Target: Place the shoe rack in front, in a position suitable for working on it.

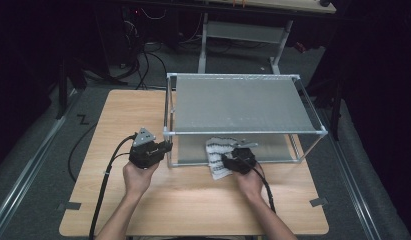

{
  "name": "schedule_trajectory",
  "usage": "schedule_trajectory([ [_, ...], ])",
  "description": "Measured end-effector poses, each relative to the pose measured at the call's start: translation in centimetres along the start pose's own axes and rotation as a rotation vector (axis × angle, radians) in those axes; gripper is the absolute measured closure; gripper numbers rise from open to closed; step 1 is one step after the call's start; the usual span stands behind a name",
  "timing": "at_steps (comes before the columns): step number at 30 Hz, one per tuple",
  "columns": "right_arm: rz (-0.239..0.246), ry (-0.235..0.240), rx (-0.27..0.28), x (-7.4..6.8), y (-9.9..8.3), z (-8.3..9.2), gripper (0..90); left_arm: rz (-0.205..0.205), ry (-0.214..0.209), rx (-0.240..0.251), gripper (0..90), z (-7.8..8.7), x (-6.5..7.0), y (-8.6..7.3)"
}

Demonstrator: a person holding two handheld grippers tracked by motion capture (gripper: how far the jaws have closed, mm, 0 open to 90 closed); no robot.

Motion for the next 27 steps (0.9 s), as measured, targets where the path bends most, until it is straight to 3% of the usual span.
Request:
schedule_trajectory([
  [8,-0.093,-0.108,-0.003,7.8,-2.4,1.6,35.8,0.004,-0.003,0.000,79.1,0.0,0.0,0.0],
  [9,-0.093,-0.108,-0.003,7.8,-2.4,1.6,35.8,0.004,-0.003,0.000,79.1,0.0,0.0,0.0],
  [10,-0.141,-0.144,-0.006,9.8,-3.1,2.0,35.6,0.004,-0.004,-0.001,79.1,0.0,0.0,-0.1],
  [12,-0.171,-0.157,-0.007,11.1,-3.5,2.3,35.5,0.004,-0.004,0.000,79.1,0.0,0.0,-0.1],
  [13,-0.171,-0.157,-0.007,11.1,-3.5,2.3,35.5,0.005,-0.005,0.001,79.1,0.0,0.0,-0.1],
  [14,-0.191,-0.183,-0.004,12.5,-3.9,2.6,35.5,0.009,-0.006,0.006,79.0,-0.1,0.0,-0.1],
  [18,-0.246,-0.193,0.001,13.6,-4.4,2.8,35.5,0.011,-0.005,0.014,79.0,-0.1,0.0,-0.2],
  [20,-0.249,-0.194,0.005,13.6,-4.4,2.8,35.6,0.011,-0.005,0.014,79.0,-0.1,0.0,-0.2],
  [21,-0.238,-0.218,0.003,13.1,-4.3,2.7,36.3,0.010,-0.006,0.013,79.0,-0.1,-0.1,-0.2],
  [27,-0.171,-0.155,0.001,9.6,-3.1,1.8,36.8,0.009,-0.005,0.008,79.0,-0.1,0.0,-0.2],
])
Point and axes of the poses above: each handheld gripper's, and its own axes: z roughly backward along the jaws, y roughly out of its top, x roughly to its right, the point moved 5 cm from there along -z, roughly forward along the jaws, and after that the axes turned 8 degrees about -x, right-handed, at the moved point
